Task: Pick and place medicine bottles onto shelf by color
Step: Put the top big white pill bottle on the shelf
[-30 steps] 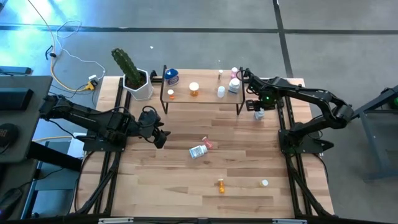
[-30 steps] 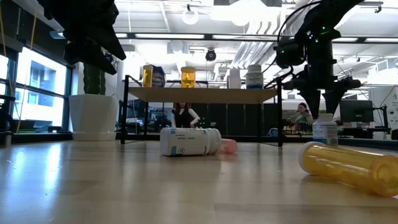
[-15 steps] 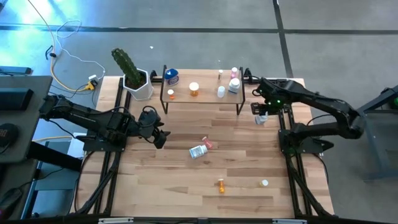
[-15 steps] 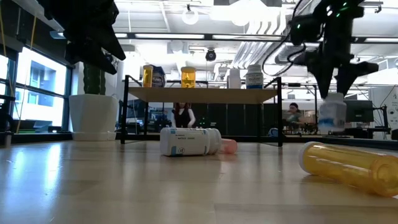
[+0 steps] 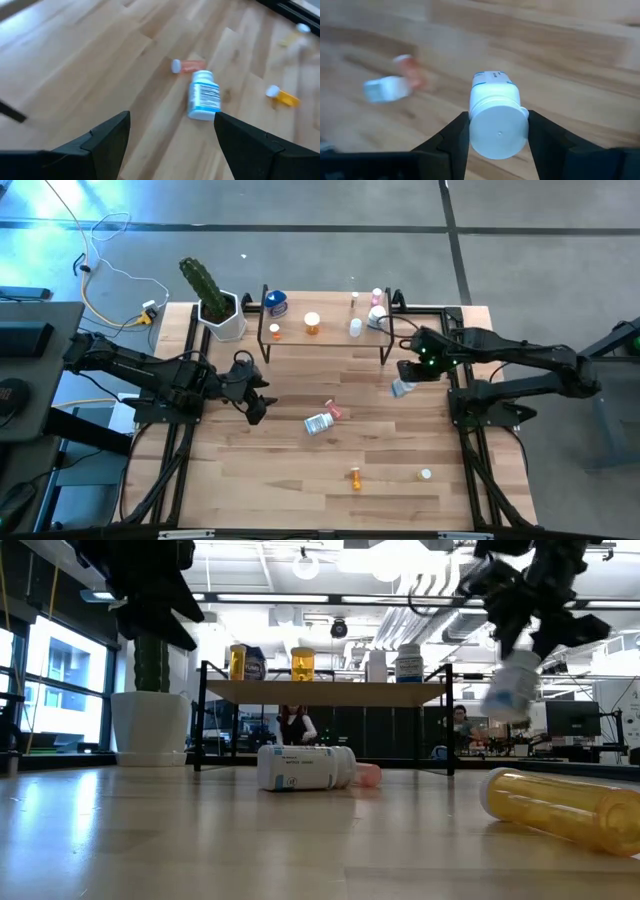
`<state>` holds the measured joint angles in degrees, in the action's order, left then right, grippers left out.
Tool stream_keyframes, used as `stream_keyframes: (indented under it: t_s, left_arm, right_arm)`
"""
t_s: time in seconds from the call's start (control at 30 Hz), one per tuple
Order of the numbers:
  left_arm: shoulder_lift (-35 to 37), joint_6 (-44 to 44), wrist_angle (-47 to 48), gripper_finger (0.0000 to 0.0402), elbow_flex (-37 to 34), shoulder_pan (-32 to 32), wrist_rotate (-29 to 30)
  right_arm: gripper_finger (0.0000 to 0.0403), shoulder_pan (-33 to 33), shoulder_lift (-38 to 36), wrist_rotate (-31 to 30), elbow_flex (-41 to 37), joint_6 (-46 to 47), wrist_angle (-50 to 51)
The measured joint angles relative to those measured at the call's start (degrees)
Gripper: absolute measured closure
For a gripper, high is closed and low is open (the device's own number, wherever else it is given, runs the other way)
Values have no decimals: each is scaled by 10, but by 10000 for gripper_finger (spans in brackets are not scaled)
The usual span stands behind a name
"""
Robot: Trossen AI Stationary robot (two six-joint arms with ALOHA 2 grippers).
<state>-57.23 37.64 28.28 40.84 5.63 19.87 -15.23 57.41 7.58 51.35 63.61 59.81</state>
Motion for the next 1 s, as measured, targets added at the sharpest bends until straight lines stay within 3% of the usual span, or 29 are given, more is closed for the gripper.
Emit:
stream_keyframes:
  t_s: [0.43, 0.77, 1.0]
  left_arm:
    - [0, -4, -83, 122, 0, -15, -120]
    - [0, 14, -173, 122, 0, -86, -269]
    - [0, 58, -252, 122, 0, -135, -350]
  right_arm:
    - [249, 128, 55, -29, 0, 2, -326]
    - [249, 146, 120, -4, 0, -76, -542]
    - [249, 146, 124, 12, 0, -112, -596]
